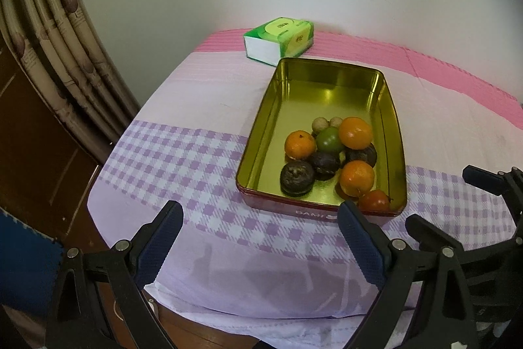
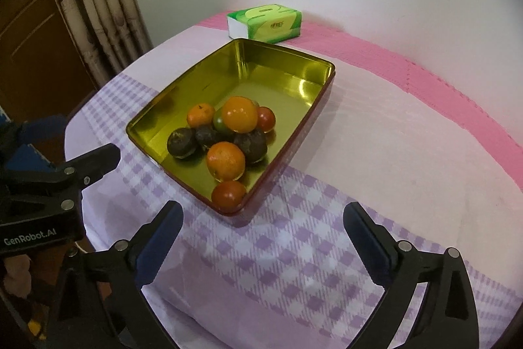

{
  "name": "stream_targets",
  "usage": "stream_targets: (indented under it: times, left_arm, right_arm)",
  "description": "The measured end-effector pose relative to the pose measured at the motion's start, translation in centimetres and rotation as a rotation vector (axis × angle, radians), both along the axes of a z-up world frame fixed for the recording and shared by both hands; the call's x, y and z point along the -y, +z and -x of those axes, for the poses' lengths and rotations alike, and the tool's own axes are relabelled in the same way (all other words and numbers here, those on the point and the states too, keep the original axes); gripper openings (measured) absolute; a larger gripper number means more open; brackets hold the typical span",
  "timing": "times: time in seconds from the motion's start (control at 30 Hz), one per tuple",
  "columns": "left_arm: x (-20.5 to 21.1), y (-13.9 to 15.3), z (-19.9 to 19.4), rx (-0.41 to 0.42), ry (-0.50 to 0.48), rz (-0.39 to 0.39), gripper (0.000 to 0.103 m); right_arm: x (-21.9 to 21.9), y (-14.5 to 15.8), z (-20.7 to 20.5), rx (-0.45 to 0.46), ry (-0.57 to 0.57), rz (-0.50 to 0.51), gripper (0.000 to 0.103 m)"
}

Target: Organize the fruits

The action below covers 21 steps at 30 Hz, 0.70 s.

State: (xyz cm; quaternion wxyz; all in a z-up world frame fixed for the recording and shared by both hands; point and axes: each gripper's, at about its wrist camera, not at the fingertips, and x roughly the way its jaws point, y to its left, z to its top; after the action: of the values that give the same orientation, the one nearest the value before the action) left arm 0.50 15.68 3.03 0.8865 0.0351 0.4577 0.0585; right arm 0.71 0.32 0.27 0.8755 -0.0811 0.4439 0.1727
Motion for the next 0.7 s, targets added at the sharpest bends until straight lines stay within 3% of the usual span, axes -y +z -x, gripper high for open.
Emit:
stream_targets:
  times: [0.27, 0.7]
  left_arm:
    - [0.5, -0.9, -0.2, -0.015, -0.007, -0.005, 0.094]
    - [-0.1, -1.2, -0.5, -0.030, 0.003, 0.014, 0.094]
  right_arm:
    - [-0.1, 0.0, 0.2, 0.041, -0.006, 0.032, 0.098]
    - [-0.5, -0.5, 0.1, 0.018, 0.005, 0.030, 0.098]
